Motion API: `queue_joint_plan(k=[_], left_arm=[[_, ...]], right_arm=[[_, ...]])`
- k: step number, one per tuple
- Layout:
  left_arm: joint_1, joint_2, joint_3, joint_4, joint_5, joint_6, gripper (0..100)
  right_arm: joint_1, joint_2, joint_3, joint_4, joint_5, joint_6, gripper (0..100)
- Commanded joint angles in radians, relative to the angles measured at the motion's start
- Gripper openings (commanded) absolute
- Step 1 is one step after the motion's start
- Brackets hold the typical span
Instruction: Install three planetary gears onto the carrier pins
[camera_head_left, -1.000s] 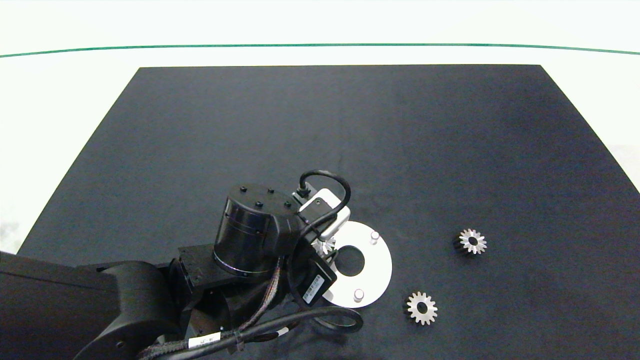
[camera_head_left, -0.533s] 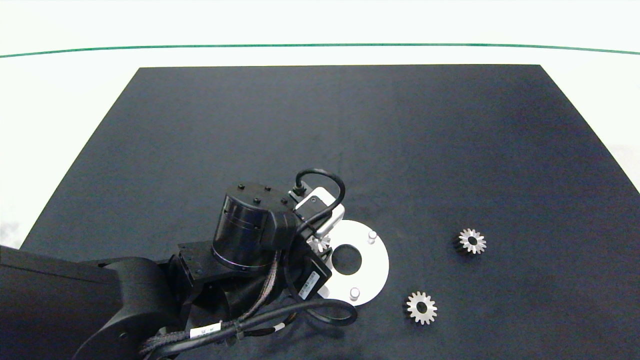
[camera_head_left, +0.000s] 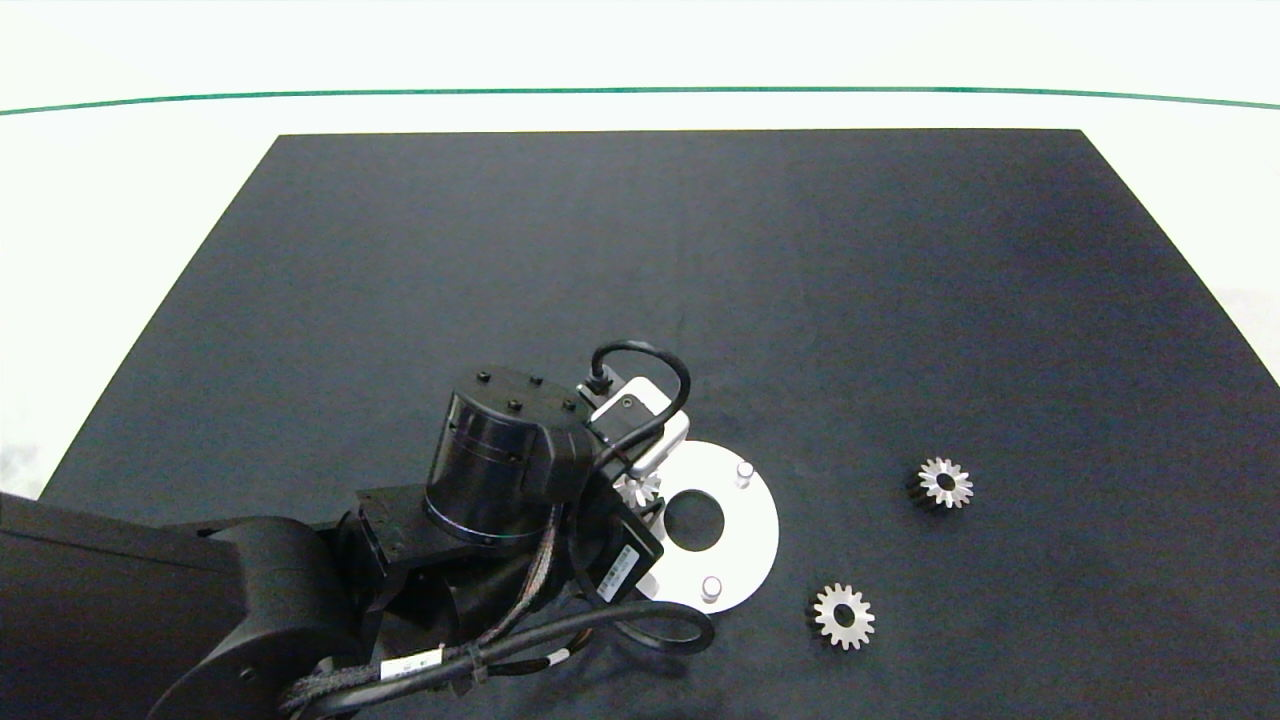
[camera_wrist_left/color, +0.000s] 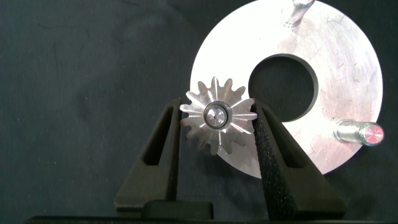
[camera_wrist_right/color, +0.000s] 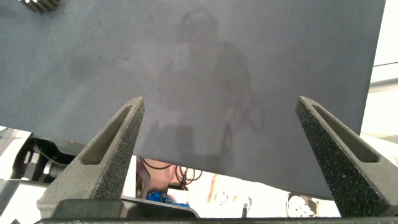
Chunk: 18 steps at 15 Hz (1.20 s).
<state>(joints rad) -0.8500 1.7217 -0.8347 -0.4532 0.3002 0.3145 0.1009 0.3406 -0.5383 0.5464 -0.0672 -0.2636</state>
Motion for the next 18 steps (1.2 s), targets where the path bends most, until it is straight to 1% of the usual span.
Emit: queue_joint_plan(k=[1, 6, 7, 8, 9, 10, 11, 12, 13, 14, 15, 16, 17, 18], left_arm=[[0.0, -0.001, -0.001, -0.004, 0.002, 0.002, 100], [0.0, -0.017, 0.008, -0.002, 0.002, 0.0, 100], [0.005, -0.113, 0.023, 0.005, 0.002, -0.006, 100], [0.045, -0.191, 0.025, 0.028, 0.002, -0.008, 100], [0.115, -0.28, 0.019, 0.103, 0.002, -0.006, 100], [0.163, -0.352, 0.017, 0.206, 0.002, -0.009, 100], [0.21, -0.413, 0.025, 0.294, 0.002, -0.02, 100], [0.258, -0.473, 0.039, 0.353, 0.0, -0.037, 100], [0.282, -0.518, 0.069, 0.367, -0.001, -0.04, 100], [0.292, -0.565, 0.098, 0.37, -0.001, -0.041, 100], [0.292, -0.61, 0.131, 0.372, -0.001, -0.041, 100], [0.292, -0.639, 0.155, 0.372, -0.001, -0.043, 100], [0.292, -0.66, 0.166, 0.372, -0.001, -0.051, 100], [0.292, -0.676, 0.17, 0.375, -0.001, -0.055, 100]], right_arm=[[0.0, 0.0, 0.0, 0.003, 0.0, -0.002, 100], [0.0, 0.001, 0.0, 0.003, 0.0, -0.002, 100], [-0.001, 0.009, 0.0, 0.003, -0.002, -0.002, 100], [-0.001, 0.015, -0.002, 0.003, -0.005, -0.002, 100], [-0.001, 0.043, -0.003, 0.003, -0.005, -0.002, 100], [-0.001, 0.084, -0.003, 0.003, -0.003, 0.0, 100], [0.0, 0.136, -0.003, 0.003, 0.007, 0.001, 100], [0.003, 0.209, -0.003, -0.005, 0.027, 0.001, 100], [0.007, 0.285, -0.005, -0.036, 0.075, -0.002, 100], [0.014, 0.354, -0.002, -0.095, 0.138, -0.008, 100], [0.046, 0.419, 0.001, -0.166, 0.187, -0.008, 100], [0.102, 0.475, 0.001, -0.215, 0.198, -0.009, 100], [0.181, 0.521, 0.001, -0.25, 0.188, -0.009, 100], [0.257, 0.552, 0.003, -0.278, 0.164, -0.008, 100]])
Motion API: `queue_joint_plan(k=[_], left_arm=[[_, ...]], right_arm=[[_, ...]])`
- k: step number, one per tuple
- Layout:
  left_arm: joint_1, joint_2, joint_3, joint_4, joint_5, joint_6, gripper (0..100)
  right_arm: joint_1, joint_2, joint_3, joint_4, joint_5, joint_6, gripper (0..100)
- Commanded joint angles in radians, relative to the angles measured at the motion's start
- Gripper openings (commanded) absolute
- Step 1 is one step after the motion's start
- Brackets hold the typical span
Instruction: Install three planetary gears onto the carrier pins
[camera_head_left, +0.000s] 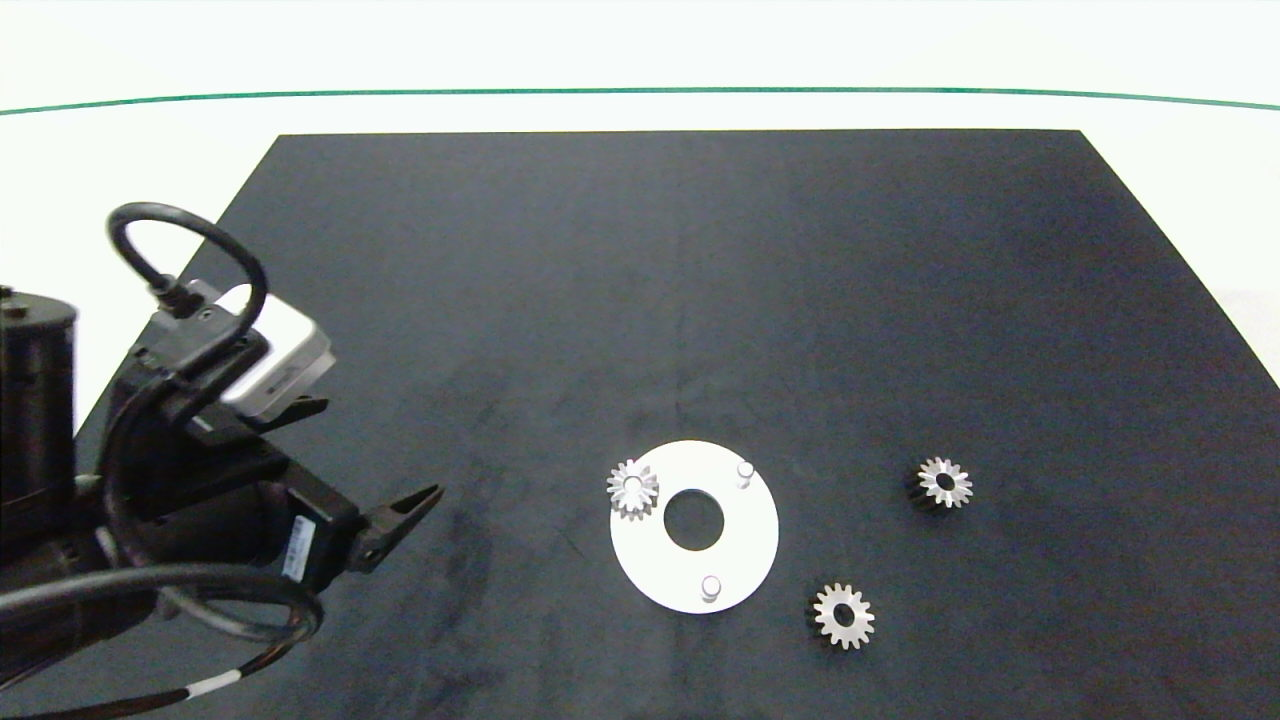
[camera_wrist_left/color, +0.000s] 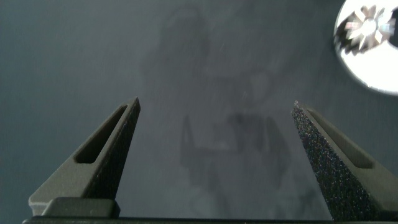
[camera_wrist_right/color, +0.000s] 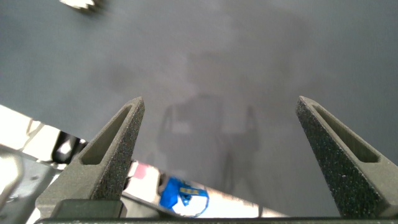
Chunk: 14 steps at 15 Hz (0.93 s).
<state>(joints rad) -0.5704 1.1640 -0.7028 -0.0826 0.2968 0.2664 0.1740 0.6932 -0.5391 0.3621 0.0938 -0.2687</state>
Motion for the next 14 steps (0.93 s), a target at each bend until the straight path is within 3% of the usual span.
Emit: queue_joint_plan(k=[1, 3, 4, 7, 9, 11, 14], left_arm=[[0.012, -0.118, 0.039, 0.004, 0.002, -0.007, 100], [0.012, -0.149, 0.065, 0.001, 0.002, -0.01, 100], [0.012, -0.156, 0.069, 0.001, 0.001, -0.01, 100], [0.015, -0.159, 0.075, -0.003, -0.001, -0.012, 100], [0.029, -0.172, 0.068, -0.006, 0.001, -0.01, 100], [0.04, -0.17, 0.065, -0.005, -0.001, -0.009, 100], [0.034, -0.17, 0.062, -0.006, -0.001, -0.007, 100]], right_arm=[[0.183, 0.2, 0.004, -0.094, 0.003, -0.003, 100], [0.406, 0.293, 0.033, -0.147, -0.077, 0.005, 100], [0.456, 0.341, 0.042, -0.18, -0.105, 0.008, 100], [0.527, 0.499, 0.08, -0.376, -0.183, 0.008, 100], [0.548, 0.568, 0.08, -0.459, -0.226, 0.008, 100], [0.588, 0.632, 0.073, -0.502, -0.264, 0.008, 100], [0.621, 0.695, 0.071, -0.569, -0.29, 0.009, 100]])
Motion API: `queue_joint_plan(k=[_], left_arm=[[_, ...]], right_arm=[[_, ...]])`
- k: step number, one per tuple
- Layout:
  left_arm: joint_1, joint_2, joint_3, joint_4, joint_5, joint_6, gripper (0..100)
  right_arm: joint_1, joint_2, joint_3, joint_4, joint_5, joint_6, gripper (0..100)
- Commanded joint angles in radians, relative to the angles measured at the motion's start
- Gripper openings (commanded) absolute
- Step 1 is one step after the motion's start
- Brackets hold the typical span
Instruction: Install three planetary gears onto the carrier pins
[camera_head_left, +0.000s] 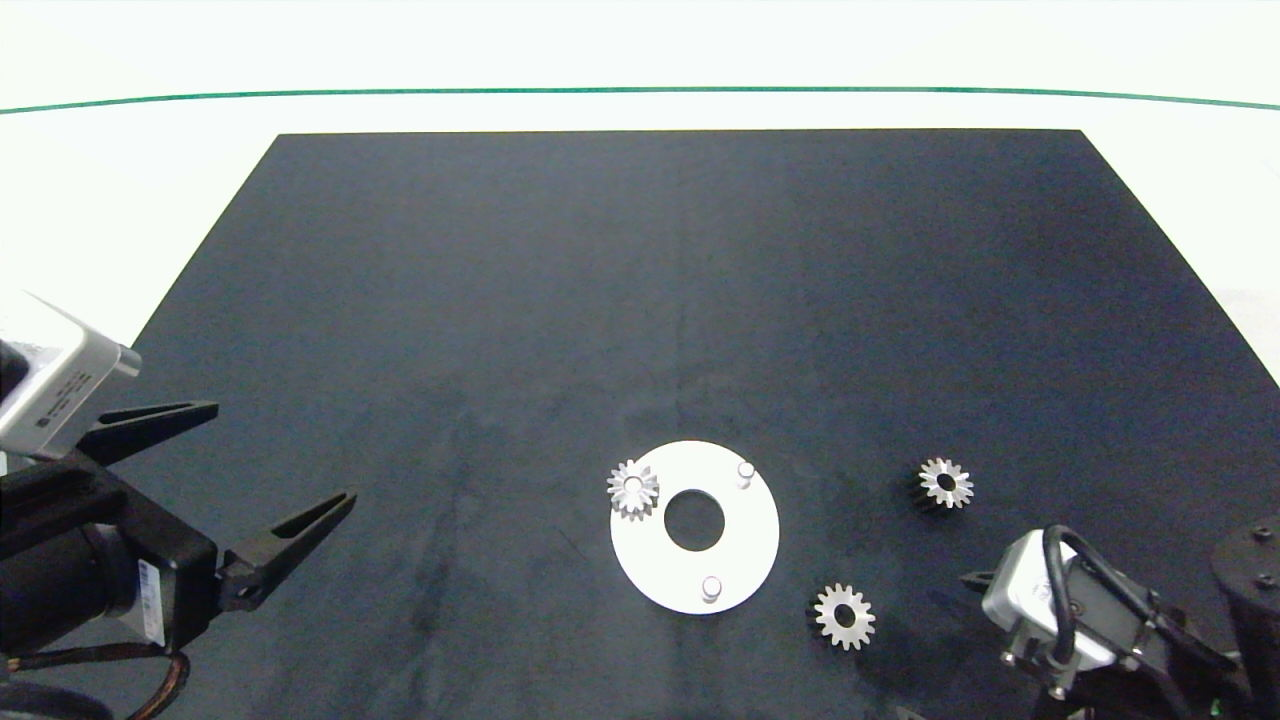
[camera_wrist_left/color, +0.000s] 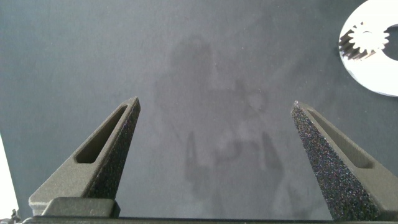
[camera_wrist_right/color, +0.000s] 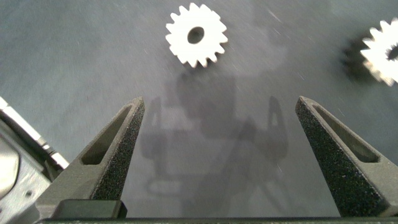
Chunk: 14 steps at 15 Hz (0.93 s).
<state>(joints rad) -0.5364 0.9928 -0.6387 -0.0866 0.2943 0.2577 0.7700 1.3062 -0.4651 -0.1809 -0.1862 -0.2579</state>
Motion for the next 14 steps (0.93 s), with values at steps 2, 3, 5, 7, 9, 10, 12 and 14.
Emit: queue_joint_plan(k=[2, 3, 5, 7, 9, 10, 12, 14], left_arm=[[0.004, 0.001, -0.002, -0.002, -0.003, 0.003, 100], [0.001, 0.003, -0.002, -0.002, -0.003, 0.003, 100], [0.001, 0.004, -0.004, -0.002, -0.004, 0.003, 100], [0.006, -0.002, -0.002, -0.001, -0.012, 0.005, 100], [0.004, -0.009, -0.004, 0.001, -0.012, 0.006, 100], [0.001, -0.008, -0.004, 0.001, -0.012, 0.006, 100], [-0.001, -0.008, -0.004, 0.001, -0.012, 0.006, 100], [0.003, -0.008, -0.002, 0.001, -0.012, 0.006, 100]], right_arm=[[0.026, 0.104, -0.003, -0.051, -0.012, -0.003, 100], [0.025, 0.119, -0.003, -0.058, -0.013, -0.003, 100], [0.025, 0.156, -0.004, -0.101, -0.016, -0.003, 100], [0.026, 0.199, -0.003, -0.166, -0.018, -0.003, 100], [0.031, 0.22, -0.004, -0.218, -0.029, -0.003, 100], [0.034, 0.222, -0.004, -0.221, -0.035, -0.003, 100], [0.038, 0.225, -0.001, -0.223, -0.035, -0.003, 97], [0.038, 0.226, -0.001, -0.223, -0.035, -0.003, 93]])
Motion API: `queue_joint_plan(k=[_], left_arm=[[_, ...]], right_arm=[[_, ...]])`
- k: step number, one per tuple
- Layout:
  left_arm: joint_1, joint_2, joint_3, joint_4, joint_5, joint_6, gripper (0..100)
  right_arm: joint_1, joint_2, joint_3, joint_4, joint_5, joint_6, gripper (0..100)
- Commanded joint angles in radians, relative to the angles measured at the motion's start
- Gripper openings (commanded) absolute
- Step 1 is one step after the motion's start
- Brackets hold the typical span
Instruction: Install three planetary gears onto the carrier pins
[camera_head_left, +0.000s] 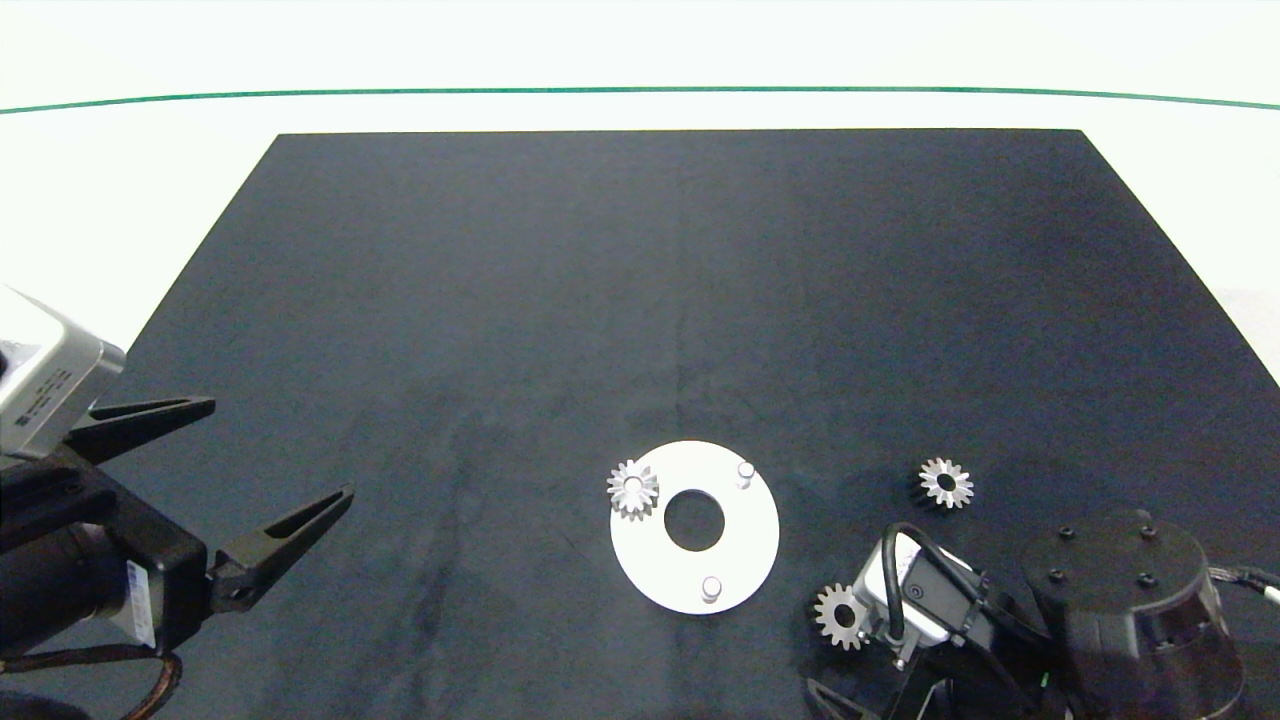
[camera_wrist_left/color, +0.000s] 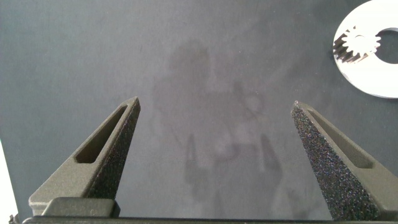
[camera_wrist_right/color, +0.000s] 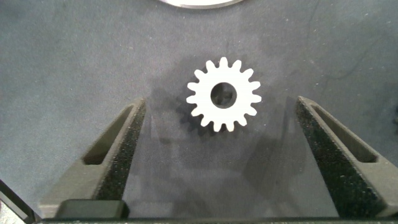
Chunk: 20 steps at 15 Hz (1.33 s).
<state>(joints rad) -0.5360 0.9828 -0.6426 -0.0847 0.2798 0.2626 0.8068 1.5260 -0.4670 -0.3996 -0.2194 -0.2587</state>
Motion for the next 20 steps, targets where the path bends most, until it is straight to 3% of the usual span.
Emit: queue_joint_plan(k=[1, 20], left_arm=[[0.002, 0.002, 0.0, -0.001, 0.002, 0.001, 100], [-0.001, 0.001, 0.006, 0.002, 0.001, 0.001, 100]], right_arm=[[0.002, 0.014, -0.001, -0.005, 0.0, -0.002, 91], [-0.001, 0.039, -0.024, -0.03, -0.006, -0.002, 54]])
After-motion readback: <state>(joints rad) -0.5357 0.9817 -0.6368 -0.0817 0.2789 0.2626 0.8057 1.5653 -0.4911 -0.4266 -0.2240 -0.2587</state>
